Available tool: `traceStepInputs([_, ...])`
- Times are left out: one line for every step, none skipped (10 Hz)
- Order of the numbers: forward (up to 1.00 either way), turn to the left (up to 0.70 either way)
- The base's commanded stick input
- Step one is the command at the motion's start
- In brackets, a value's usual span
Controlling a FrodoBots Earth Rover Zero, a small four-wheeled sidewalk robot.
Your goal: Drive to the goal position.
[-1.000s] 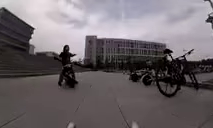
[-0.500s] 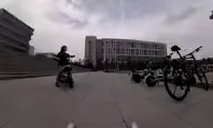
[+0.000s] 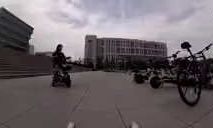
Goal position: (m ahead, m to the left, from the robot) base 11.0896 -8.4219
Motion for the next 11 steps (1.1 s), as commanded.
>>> traceStepInputs([0.7,0.0])
traceStepInputs([0.7,0.0])
traceStepInputs([0.7,0.0])
traceStepInputs([0.7,0.0])
traceStepInputs([0.7,0.0])
traceStepInputs([0.7,0.0])
traceStepInputs([0.7,0.0])
traceStepInputs([0.7,0.27])
traceStepInputs([0.7,0.27])
traceStepInputs([0.7,0.27])
traceStepInputs([0.7,0.27])
